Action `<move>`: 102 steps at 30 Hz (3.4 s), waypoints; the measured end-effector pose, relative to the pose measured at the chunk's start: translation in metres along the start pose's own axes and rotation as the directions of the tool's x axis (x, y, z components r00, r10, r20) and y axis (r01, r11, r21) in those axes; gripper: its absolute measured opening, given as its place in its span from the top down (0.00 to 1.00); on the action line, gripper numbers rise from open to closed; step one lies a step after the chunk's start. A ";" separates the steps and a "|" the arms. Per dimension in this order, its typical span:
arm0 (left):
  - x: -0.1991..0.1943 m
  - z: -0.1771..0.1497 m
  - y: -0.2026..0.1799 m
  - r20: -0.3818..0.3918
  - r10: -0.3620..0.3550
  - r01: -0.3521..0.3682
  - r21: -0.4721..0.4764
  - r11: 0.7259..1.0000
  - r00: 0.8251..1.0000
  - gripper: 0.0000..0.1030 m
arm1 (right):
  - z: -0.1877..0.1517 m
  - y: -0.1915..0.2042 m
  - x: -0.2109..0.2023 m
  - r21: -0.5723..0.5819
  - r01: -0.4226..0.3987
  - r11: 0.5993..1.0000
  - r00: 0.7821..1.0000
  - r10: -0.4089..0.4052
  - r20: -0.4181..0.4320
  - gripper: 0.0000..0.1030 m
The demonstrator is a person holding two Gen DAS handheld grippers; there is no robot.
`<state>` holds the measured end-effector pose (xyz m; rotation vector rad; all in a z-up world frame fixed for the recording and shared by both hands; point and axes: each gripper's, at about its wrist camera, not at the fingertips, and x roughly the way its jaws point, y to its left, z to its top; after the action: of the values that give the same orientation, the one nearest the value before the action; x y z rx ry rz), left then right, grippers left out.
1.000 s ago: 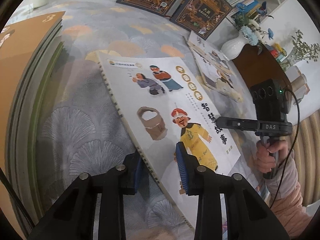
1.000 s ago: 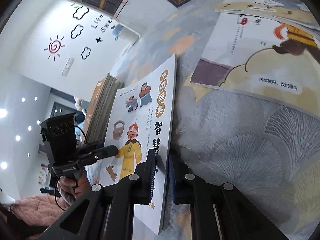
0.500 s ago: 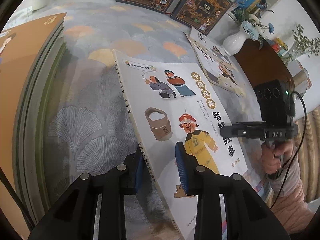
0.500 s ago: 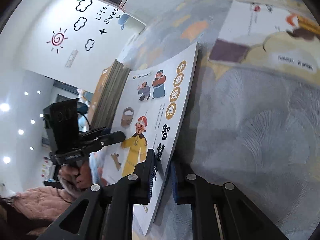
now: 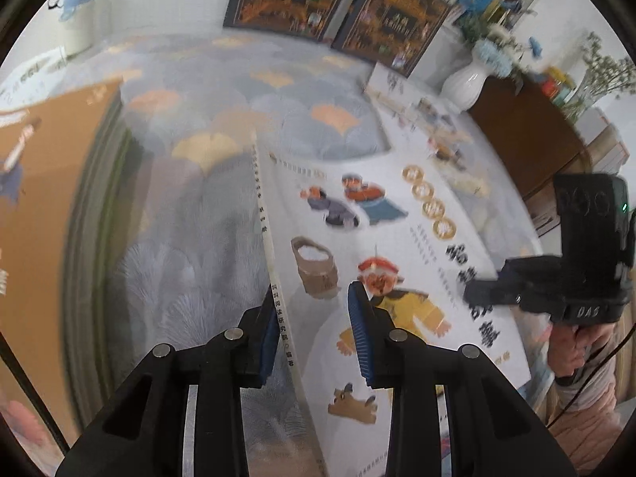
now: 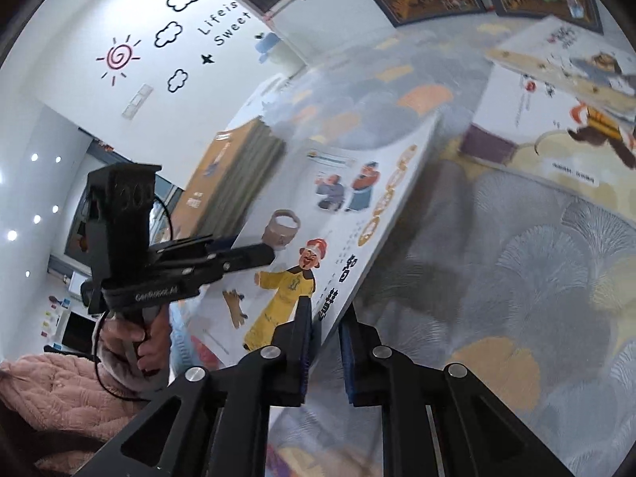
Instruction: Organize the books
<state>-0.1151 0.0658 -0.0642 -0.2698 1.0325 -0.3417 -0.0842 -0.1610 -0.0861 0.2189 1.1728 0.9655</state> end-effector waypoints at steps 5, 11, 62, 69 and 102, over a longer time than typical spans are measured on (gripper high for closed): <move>-0.038 0.011 0.006 0.118 -0.065 0.063 0.016 0.998 0.991 0.72 | 0.007 0.021 -0.012 -0.039 0.002 0.999 0.999 0.000 0.047 0.87; -0.084 0.024 0.024 0.266 -0.004 0.002 0.007 1.000 0.964 0.69 | 0.032 0.062 -0.008 -0.120 -0.030 0.992 0.995 0.041 0.093 0.86; -0.142 0.012 0.205 0.308 0.470 -0.352 -0.368 0.861 0.827 0.54 | 0.102 0.174 0.186 -0.236 -0.033 0.971 0.999 0.022 -0.047 0.73; -0.153 0.018 0.186 0.366 0.433 -0.309 -0.351 0.884 0.824 0.51 | 0.097 0.170 0.169 -0.203 -0.002 0.979 1.000 -0.004 -0.029 0.49; 0.020 0.183 -0.097 0.432 0.040 -0.142 0.206 0.968 0.901 0.40 | 0.042 -0.115 -0.135 0.448 0.200 0.871 0.659 -0.458 0.597 0.49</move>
<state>0.0392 -0.0202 0.0460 -0.0756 0.5633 -0.2980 0.0048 -0.3155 -0.0470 0.5744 0.6254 0.2662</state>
